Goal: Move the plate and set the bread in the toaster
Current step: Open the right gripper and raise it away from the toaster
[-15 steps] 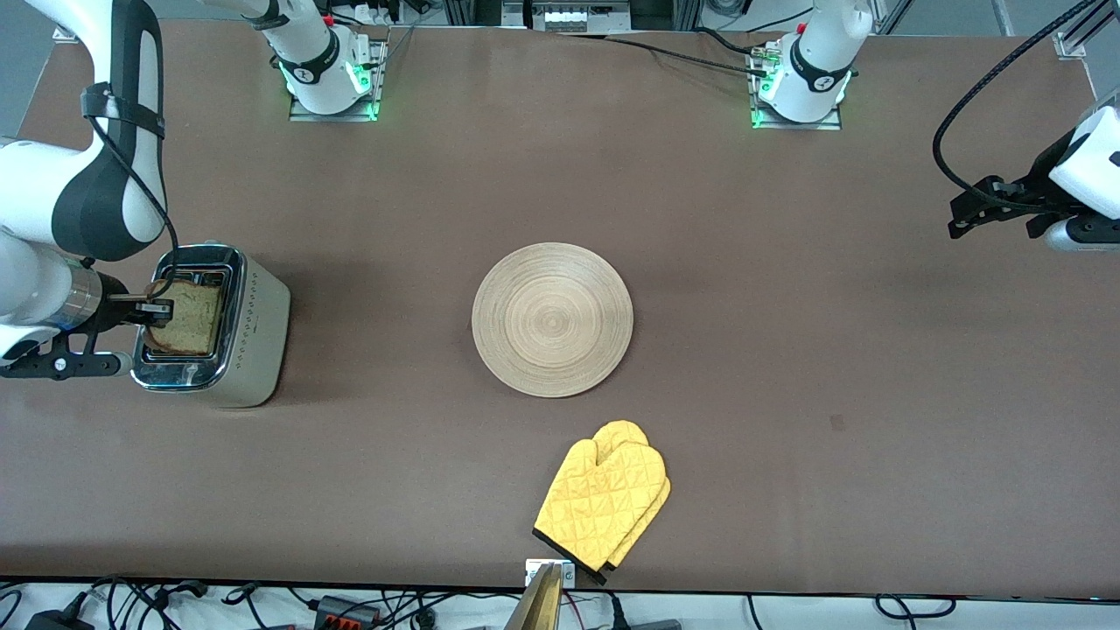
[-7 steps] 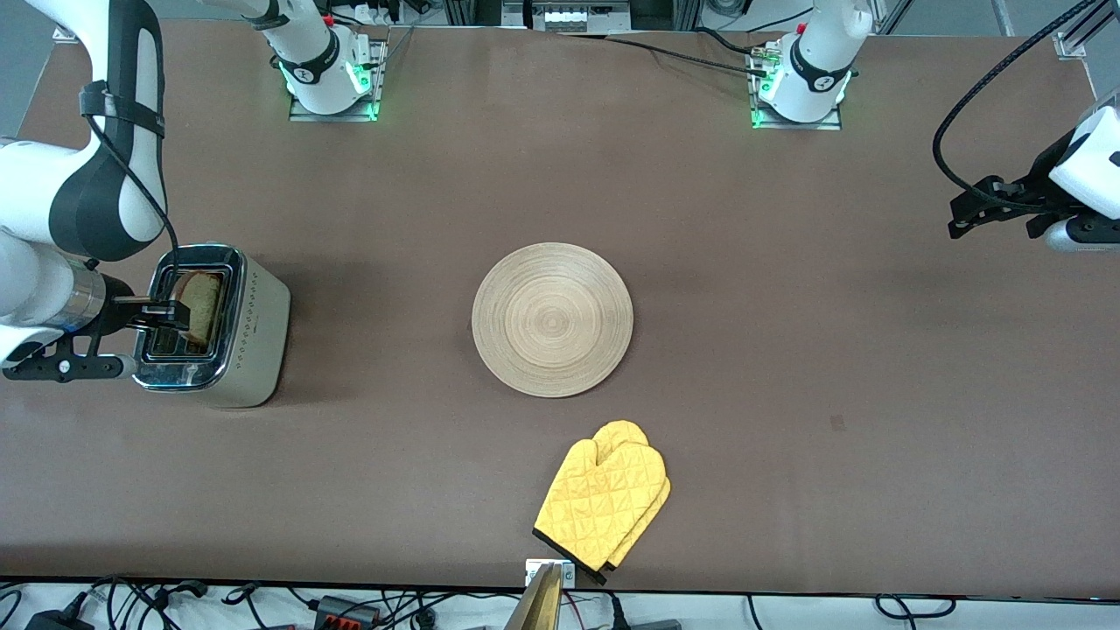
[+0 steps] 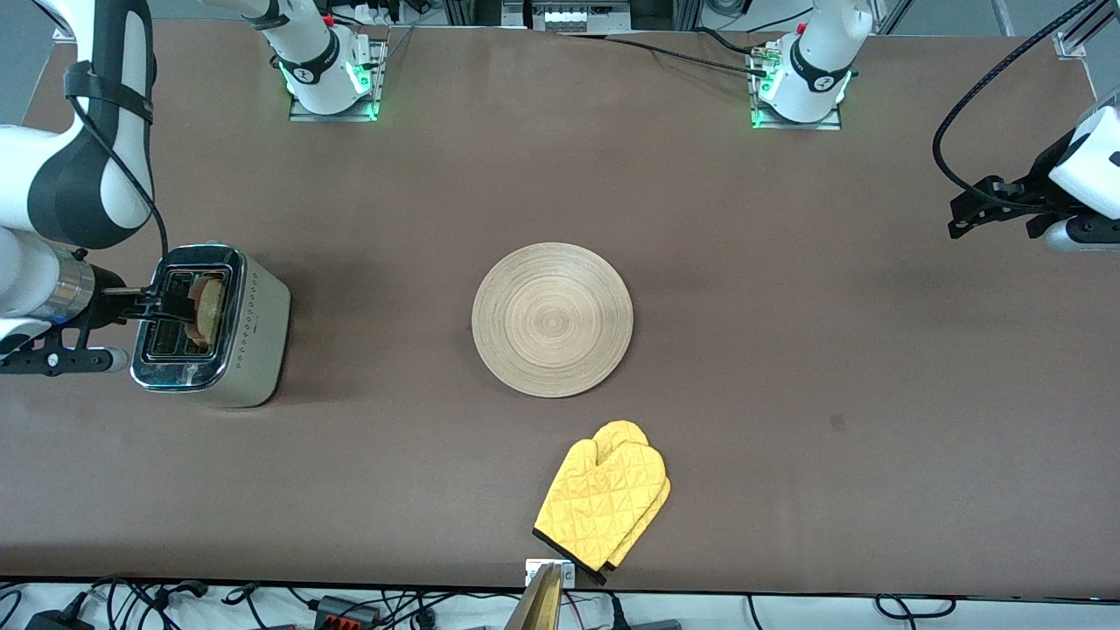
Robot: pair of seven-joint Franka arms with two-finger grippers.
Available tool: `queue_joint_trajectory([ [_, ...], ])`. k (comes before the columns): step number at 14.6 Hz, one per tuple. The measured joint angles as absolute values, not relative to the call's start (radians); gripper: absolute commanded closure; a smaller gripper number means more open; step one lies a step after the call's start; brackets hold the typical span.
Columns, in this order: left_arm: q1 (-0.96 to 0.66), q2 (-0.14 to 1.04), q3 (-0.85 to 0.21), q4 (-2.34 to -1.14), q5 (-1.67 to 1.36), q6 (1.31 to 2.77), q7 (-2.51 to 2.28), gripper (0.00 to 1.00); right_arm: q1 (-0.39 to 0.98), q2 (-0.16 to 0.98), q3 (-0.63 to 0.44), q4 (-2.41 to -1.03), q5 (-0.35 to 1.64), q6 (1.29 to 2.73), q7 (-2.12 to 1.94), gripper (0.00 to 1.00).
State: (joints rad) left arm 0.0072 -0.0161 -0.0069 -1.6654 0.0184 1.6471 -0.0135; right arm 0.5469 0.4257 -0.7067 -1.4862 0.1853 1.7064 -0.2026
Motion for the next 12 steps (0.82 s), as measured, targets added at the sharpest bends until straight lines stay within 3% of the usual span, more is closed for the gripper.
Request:
queue_joint_trajectory([
  [9,0.007,-0.016,-0.007,-1.665,0.018,1.647,-0.014,0.00,0.547,0.336,-0.707,-1.474,0.231,1.680,-0.204,0.00],
  [12,0.007,-0.016,-0.007,-1.665,0.018,1.647,-0.014,0.00,0.545,0.320,-0.707,-1.390,0.232,1.606,-0.204,0.00],
])
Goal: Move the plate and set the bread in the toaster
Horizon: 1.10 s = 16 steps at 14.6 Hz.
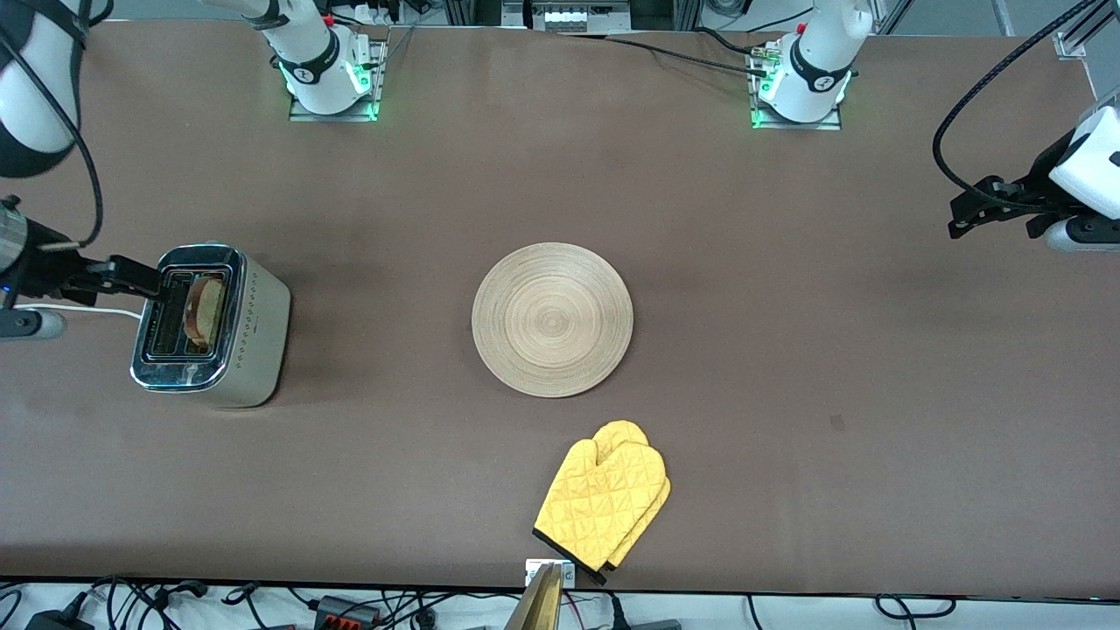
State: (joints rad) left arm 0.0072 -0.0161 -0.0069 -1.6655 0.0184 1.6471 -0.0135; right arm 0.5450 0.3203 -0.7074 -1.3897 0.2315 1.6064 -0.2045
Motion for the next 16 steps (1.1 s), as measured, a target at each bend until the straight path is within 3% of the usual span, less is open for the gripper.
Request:
queue_joint_trajectory([
  [7,0.007,-0.016,-0.007,-1.665,0.018,1.647,-0.014,0.00,0.520,0.318,-0.687,-1.315,0.240,1.512,-0.207,0.00],
  [8,0.007,-0.016,-0.007,-1.665,0.018,1.647,-0.014,0.00,0.468,0.318,-0.633,-1.303,0.240,1.499,-0.208,0.00],
  [13,0.007,-0.016,-0.007,-1.666,0.018,1.647,-0.014,0.00,0.030,0.316,-0.132,-1.170,0.137,1.420,-0.209,0.00],
  [16,0.007,-0.016,-0.007,-1.666,0.018,1.647,-0.014,0.00,-0.087,0.308,0.002,-1.164,0.100,1.416,-0.209,0.00],
])
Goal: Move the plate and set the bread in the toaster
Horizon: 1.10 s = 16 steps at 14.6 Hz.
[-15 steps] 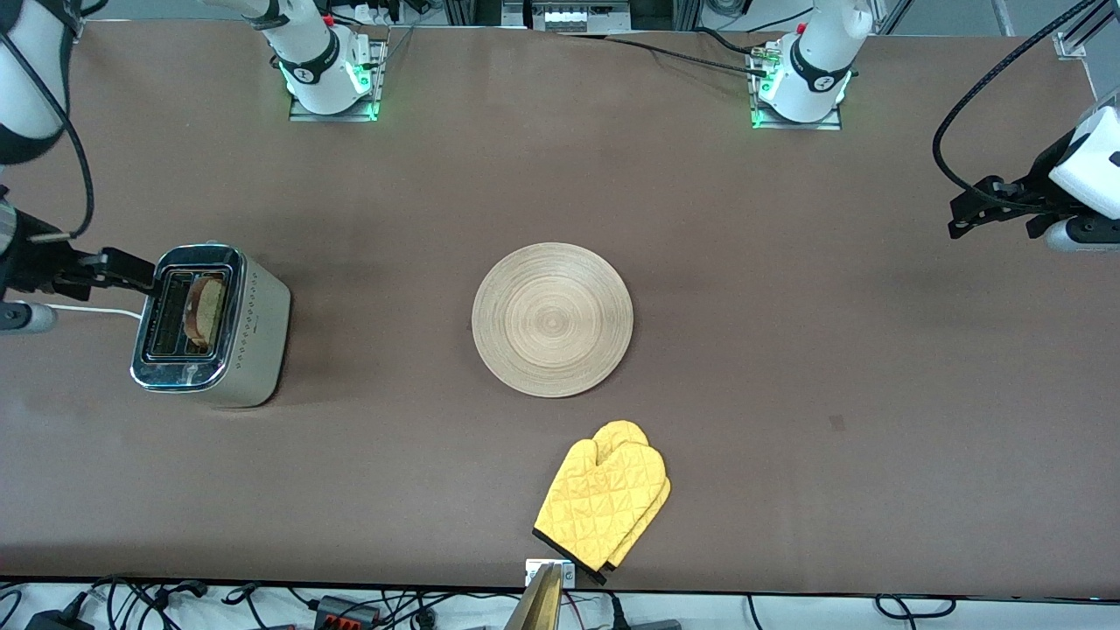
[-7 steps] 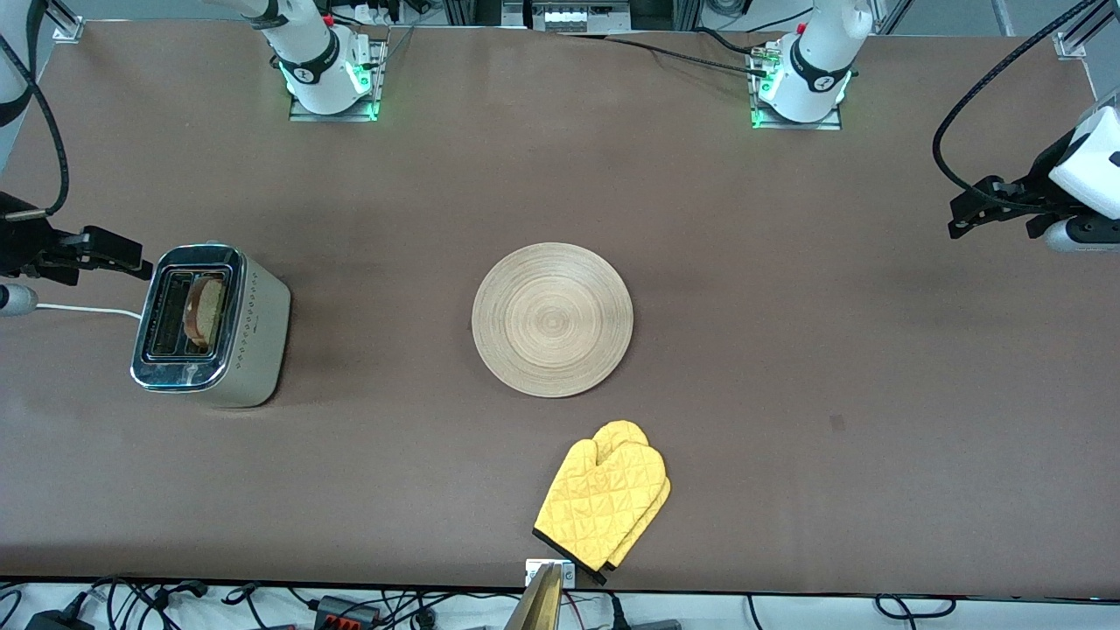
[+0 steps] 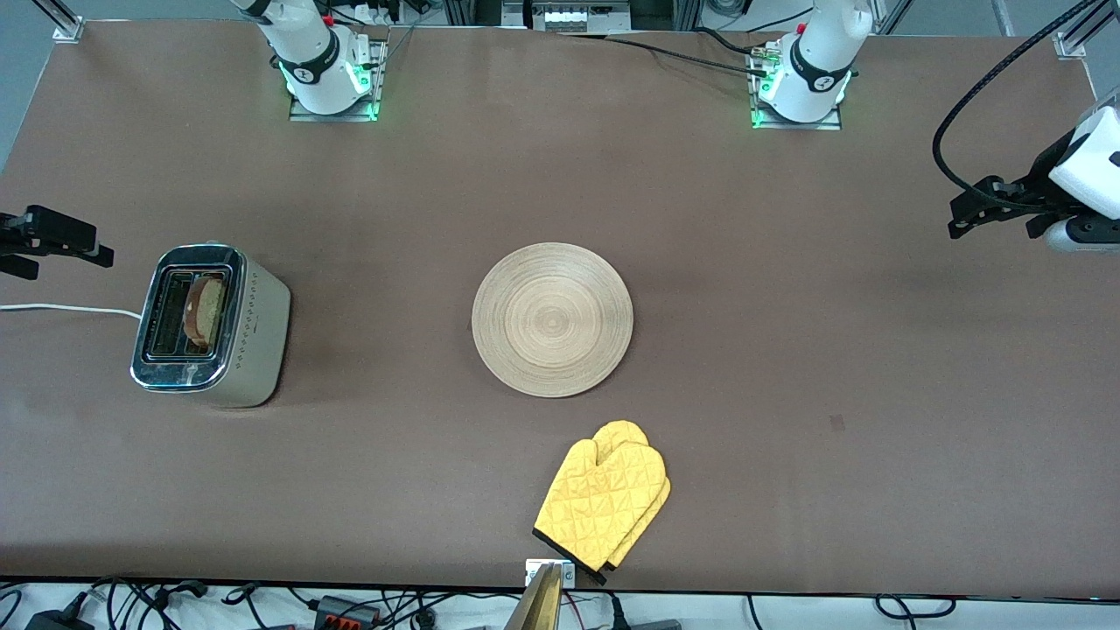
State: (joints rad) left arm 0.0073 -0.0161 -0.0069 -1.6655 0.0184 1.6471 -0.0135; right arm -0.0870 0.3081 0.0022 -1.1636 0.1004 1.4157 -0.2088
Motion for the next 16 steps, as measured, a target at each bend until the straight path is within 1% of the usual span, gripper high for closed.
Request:
queue_joint_trajectory([
  [4,0.007,-0.016,-0.007,-1.666,0.018,1.647,-0.014,0.00,-0.162,0.270,0.068,-1.207,0.090,1.412,-0.209,0.00],
  [7,0.007,-0.016,-0.007,-1.666,0.018,1.647,-0.014,0.00,-0.254,0.222,0.175,-1.275,0.055,1.435,-0.209,0.00],
  [8,0.007,-0.016,-0.007,-1.666,0.018,1.647,-0.014,0.00,-0.265,0.210,0.194,-1.291,0.047,1.432,-0.209,0.00],
  [16,0.007,-0.016,-0.007,-1.666,0.018,1.646,-0.014,0.00,-0.284,0.197,0.208,-1.322,0.034,1.427,-0.209,0.00],
])
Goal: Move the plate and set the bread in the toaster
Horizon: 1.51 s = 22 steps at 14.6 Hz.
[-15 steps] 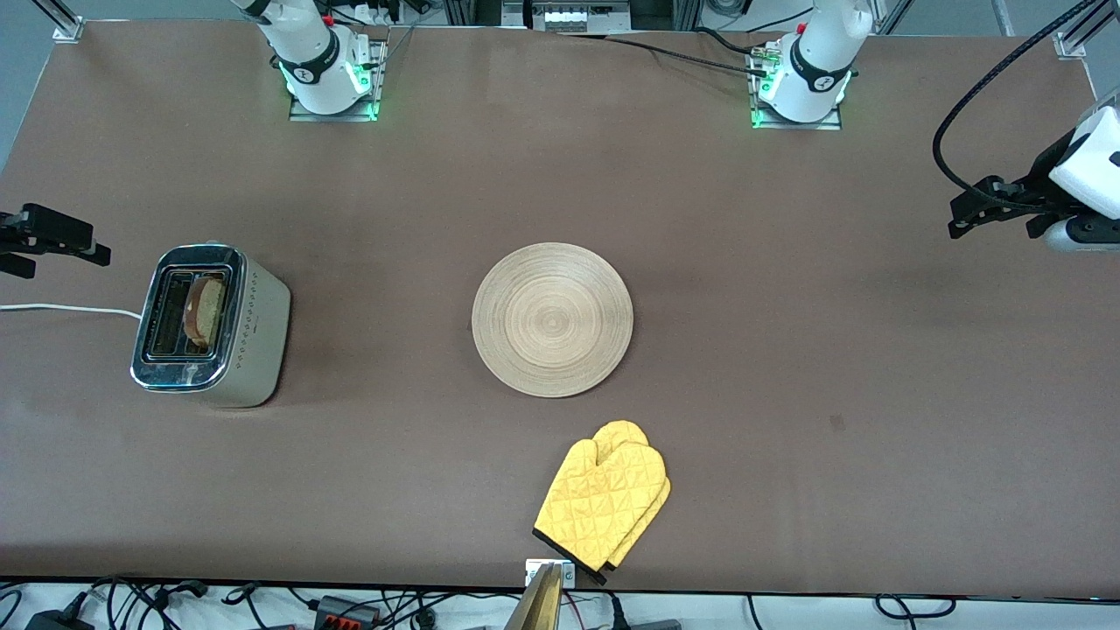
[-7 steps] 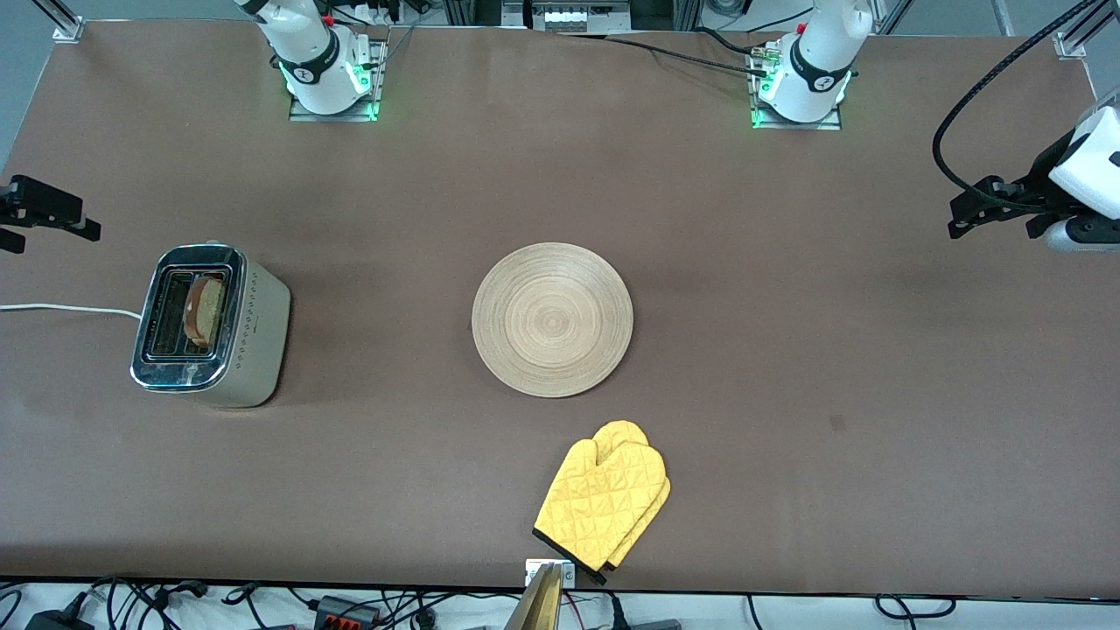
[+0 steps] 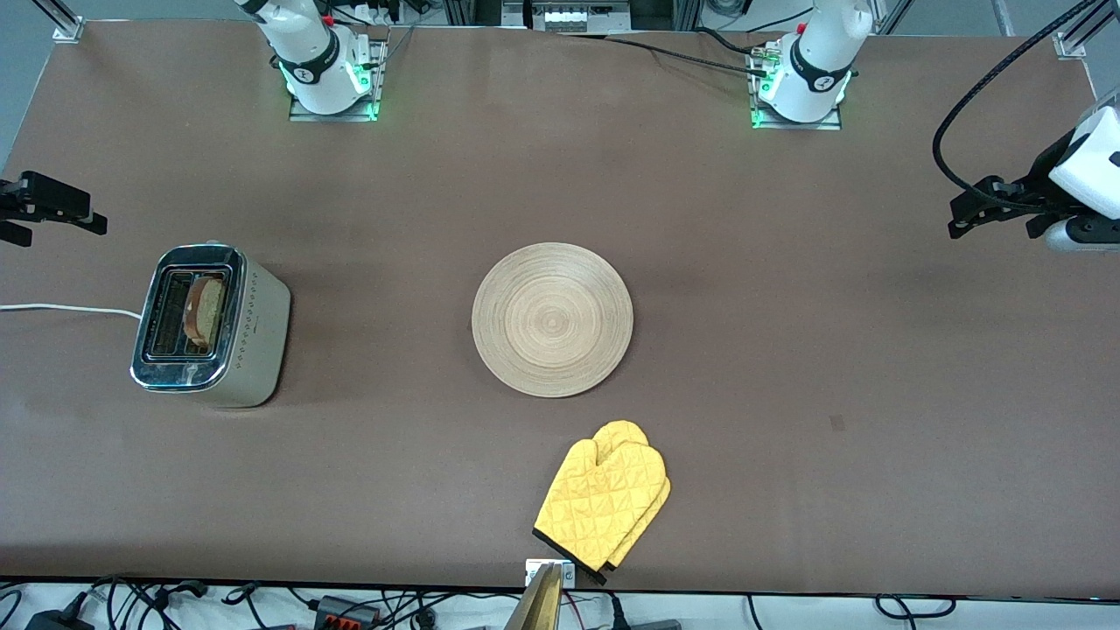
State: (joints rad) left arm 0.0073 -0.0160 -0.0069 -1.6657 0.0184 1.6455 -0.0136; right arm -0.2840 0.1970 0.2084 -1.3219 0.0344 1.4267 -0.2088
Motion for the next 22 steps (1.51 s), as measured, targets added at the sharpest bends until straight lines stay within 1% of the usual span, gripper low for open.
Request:
queue_joint_trajectory([
  [7,0.009,-0.016,-0.001,-1.666,0.018,1.631,-0.014,0.00,-0.278,0.198,0.199,-1.323,0.034,1.427,-0.208,0.00],
  [8,0.015,-0.016,0.001,-1.666,0.018,1.623,-0.014,0.00,-0.242,0.198,0.157,-1.323,0.034,1.427,-0.209,0.00],
  [10,0.029,-0.015,0.006,-1.666,0.018,1.610,-0.014,0.00,-0.107,0.198,0.002,-1.323,0.035,1.429,-0.209,0.00],
  [11,0.031,-0.015,0.008,-1.666,0.018,1.609,-0.014,0.00,-0.069,0.198,-0.042,-1.323,0.035,1.429,-0.209,0.00],
  [12,0.031,-0.014,0.009,-1.667,0.018,1.609,-0.014,0.00,-0.054,0.198,-0.062,-1.323,0.035,1.429,-0.209,0.00],
  [22,0.031,-0.007,0.009,-1.667,0.018,1.609,-0.014,0.00,-0.034,0.198,-0.071,-1.330,0.035,1.432,-0.206,0.00],
])
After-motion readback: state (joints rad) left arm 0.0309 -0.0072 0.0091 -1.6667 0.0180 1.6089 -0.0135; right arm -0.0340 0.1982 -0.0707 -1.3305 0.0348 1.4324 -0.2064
